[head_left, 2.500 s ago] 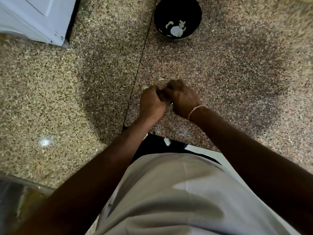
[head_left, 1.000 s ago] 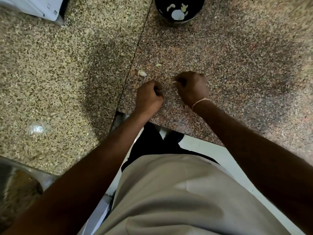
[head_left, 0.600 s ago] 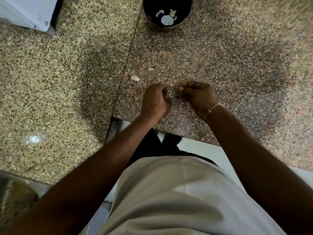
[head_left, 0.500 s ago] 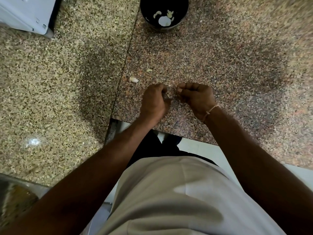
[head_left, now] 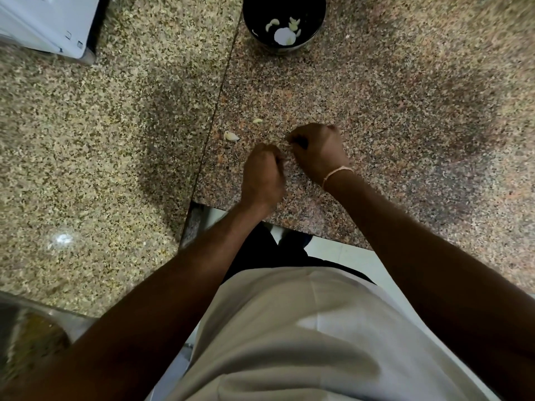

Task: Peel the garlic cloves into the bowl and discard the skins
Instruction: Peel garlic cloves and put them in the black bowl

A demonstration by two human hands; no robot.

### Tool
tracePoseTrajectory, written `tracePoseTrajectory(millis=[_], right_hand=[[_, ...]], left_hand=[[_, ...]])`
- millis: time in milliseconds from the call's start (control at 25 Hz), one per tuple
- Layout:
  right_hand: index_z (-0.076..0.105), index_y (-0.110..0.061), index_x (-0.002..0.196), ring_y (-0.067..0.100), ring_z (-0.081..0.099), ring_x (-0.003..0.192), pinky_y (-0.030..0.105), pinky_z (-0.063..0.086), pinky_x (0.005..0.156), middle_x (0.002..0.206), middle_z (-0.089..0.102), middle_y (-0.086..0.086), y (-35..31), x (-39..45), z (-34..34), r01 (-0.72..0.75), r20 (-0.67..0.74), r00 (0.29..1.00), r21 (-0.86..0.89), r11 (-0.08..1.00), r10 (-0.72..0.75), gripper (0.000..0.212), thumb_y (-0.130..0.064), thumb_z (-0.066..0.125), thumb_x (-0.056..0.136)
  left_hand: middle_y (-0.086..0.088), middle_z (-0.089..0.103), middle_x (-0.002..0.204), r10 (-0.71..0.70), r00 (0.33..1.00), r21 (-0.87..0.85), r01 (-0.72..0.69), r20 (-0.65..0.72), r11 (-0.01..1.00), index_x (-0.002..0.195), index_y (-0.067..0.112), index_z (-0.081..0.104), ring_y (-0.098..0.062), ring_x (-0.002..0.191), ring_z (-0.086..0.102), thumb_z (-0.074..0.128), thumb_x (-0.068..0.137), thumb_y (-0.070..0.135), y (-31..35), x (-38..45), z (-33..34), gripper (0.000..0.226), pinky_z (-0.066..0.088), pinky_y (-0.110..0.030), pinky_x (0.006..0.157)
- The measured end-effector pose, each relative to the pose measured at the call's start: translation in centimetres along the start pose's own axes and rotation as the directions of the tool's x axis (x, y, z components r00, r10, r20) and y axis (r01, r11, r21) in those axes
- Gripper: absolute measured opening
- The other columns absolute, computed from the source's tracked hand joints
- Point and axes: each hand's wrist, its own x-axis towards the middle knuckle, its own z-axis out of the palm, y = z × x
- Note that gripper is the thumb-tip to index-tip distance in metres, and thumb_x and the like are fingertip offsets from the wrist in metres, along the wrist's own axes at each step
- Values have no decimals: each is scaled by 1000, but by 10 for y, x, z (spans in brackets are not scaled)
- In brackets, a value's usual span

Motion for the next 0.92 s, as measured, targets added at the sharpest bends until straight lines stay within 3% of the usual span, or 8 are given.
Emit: tracePoseTrajectory(millis=[120,200,480,560,640,720,760,920], right_hand=[[74,-7,105,25,67,94,39,57,78,103,71,8,0,-2,7,273,135,960,-268,924,-245,25,-9,49,104],[71,-8,107,27,64,97,41,57,78,104,69,8,2,-5,10,369,190,928,-338,866,-321,28,-13,43,107],[65,-7,100,30,61,90,45,56,70,94,67,11,0,-14,15,401,202,916,-411,819,-347,19,-12,46,105],[71,-10,94,25,66,82,40,59,71,89,71,7,3,-23,13,272,92,962,-271,923,-257,14,-11,57,99],[76,-18,90,14,72,76,28,61,70,84,76,-2,9,-26,6,-96,-24,995,106,990,99,9,-11,72,90],[77,-17,87,12,74,71,24,61,65,77,77,-3,14,-28,-1,-410,112,900,547,730,422,13,-4,78,87],[76,-12,87,14,74,70,27,61,66,76,77,0,15,-28,-5,-473,202,856,679,562,476,13,1,76,88],[70,-2,87,15,72,74,29,62,73,78,74,2,18,-27,-19,-481,356,803,861,166,479,13,11,68,89]], left_hand=[[-10,71,100,-58,998,-5,58,-21,998,98,7,73,-20,88,61,65,99,7,-10,1,-7,8,41,-30,73],[-9,71,100,-80,996,15,80,-44,997,99,8,74,-13,85,54,68,98,8,-16,0,-10,6,36,-26,71],[-8,73,103,-74,996,71,78,-56,994,104,7,74,-16,88,58,73,95,8,-16,0,-13,10,29,-19,70],[-11,71,101,-34,999,128,38,-37,991,102,5,73,-18,86,56,66,98,5,-16,2,-11,8,27,-20,70],[-9,68,96,-5,1000,151,6,-7,989,99,4,71,-11,77,48,63,100,4,-17,3,-12,8,29,-18,70],[0,65,88,-42,998,-14,43,41,999,93,9,70,-1,66,49,67,99,6,-23,6,-14,7,37,-11,63],[4,66,86,-109,991,-177,121,78,977,89,12,68,2,63,54,70,98,7,-26,8,-15,11,40,-8,58],[-1,74,81,-371,879,-667,472,300,577,100,8,72,-5,64,68,72,97,10,-29,14,-18,3,54,-19,59]])
